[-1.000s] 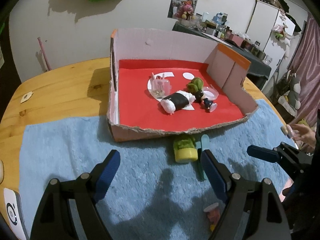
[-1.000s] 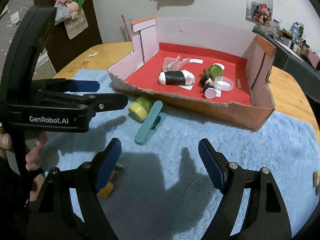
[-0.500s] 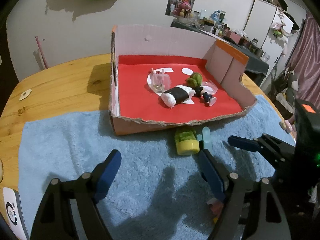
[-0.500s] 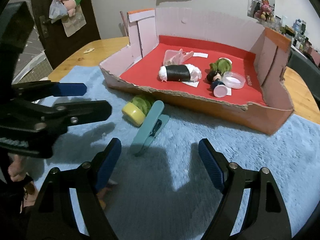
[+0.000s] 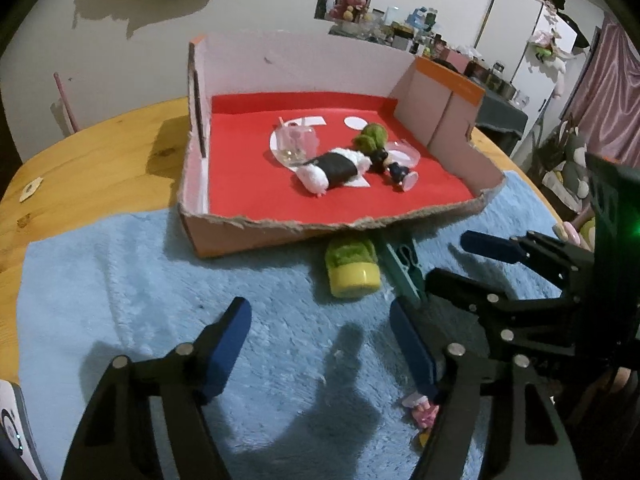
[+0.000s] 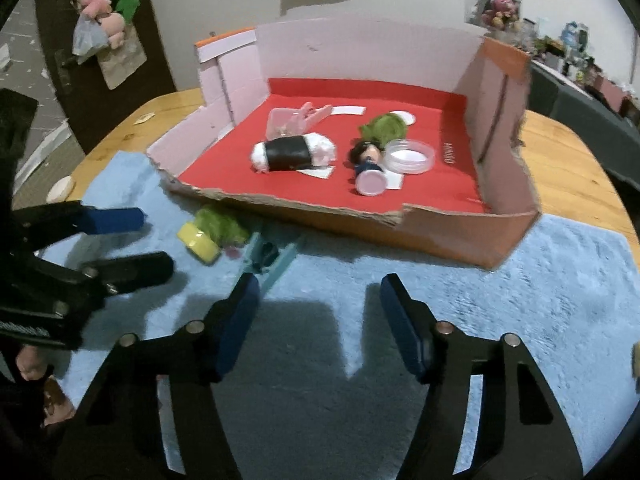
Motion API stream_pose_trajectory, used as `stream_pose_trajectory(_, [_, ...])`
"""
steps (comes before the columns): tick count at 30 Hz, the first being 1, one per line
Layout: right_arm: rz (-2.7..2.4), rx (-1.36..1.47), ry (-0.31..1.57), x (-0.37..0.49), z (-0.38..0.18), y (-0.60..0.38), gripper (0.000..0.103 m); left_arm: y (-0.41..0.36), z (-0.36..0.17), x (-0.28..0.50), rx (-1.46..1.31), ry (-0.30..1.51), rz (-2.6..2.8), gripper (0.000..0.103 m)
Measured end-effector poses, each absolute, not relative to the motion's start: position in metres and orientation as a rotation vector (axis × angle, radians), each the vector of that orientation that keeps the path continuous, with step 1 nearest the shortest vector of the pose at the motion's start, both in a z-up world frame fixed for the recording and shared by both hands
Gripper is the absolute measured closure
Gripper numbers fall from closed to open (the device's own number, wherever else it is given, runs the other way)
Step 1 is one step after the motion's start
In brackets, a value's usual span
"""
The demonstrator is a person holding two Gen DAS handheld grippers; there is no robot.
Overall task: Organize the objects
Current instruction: 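Grasp the teal clothespin with the right gripper while the left gripper approaches the yellow cap, then grasp the yellow cap with the left gripper while the right gripper lifts the teal clothespin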
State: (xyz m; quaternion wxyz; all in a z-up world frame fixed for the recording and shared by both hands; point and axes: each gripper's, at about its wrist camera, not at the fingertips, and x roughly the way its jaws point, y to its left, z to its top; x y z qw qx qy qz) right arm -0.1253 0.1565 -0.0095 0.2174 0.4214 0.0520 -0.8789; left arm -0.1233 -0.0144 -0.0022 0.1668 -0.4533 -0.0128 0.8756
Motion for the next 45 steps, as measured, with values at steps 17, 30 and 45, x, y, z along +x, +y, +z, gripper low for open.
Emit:
stream_pose_trajectory(17, [-2.302,1.233,0.126,-0.147,-0.013,0.138,0.052,-0.003,-0.012,-0.128,-1.3,-0.008,2.487,0.044])
stream_pose_trajectory(30, [-2.345,1.217,0.408,-0.131,-0.014,0.135,0.052,-0.022,-0.01,-0.133,-1.319,-0.044,2.525,0.044])
stream_pose_trajectory(45, [-2.304,1.127,0.29,-0.136,-0.017,0.144,0.066,0.003,-0.014,-0.138,-1.302,-0.082,2.462,0.052])
